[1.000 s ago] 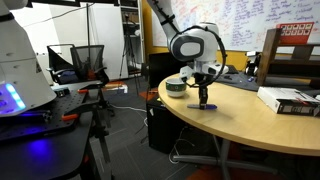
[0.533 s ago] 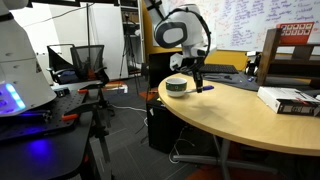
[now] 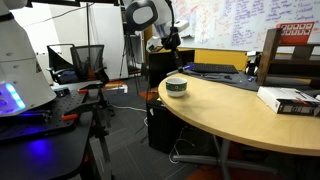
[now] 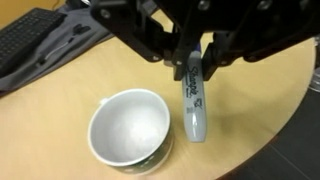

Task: Put the pen in the mug

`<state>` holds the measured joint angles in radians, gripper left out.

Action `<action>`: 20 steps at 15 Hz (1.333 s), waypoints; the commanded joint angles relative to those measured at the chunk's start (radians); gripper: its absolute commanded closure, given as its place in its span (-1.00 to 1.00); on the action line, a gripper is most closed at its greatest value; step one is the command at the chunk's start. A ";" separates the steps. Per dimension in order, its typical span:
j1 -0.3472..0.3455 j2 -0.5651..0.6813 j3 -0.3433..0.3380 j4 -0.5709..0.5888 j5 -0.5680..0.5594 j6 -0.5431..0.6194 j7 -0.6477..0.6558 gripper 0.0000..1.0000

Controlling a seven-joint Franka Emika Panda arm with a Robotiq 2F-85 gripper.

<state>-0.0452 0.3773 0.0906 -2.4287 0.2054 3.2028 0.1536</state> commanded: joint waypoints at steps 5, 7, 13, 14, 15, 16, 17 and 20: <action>0.128 -0.031 -0.002 -0.016 -0.029 0.023 0.006 0.88; 0.172 0.001 -0.034 0.001 -0.028 0.030 0.015 0.88; 0.255 0.135 -0.118 0.122 -0.043 0.021 0.015 0.88; 0.266 0.157 -0.131 0.151 -0.045 0.015 0.017 0.88; 0.290 0.180 -0.159 0.181 -0.046 0.012 0.021 0.88; 0.304 0.207 -0.177 0.211 -0.046 0.012 0.022 0.88; 0.313 0.228 -0.190 0.237 -0.045 0.006 0.022 0.88; 0.335 0.280 -0.216 0.286 -0.031 0.004 0.039 0.88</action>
<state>0.2565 0.6141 -0.0906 -2.1868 0.1762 3.2040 0.1589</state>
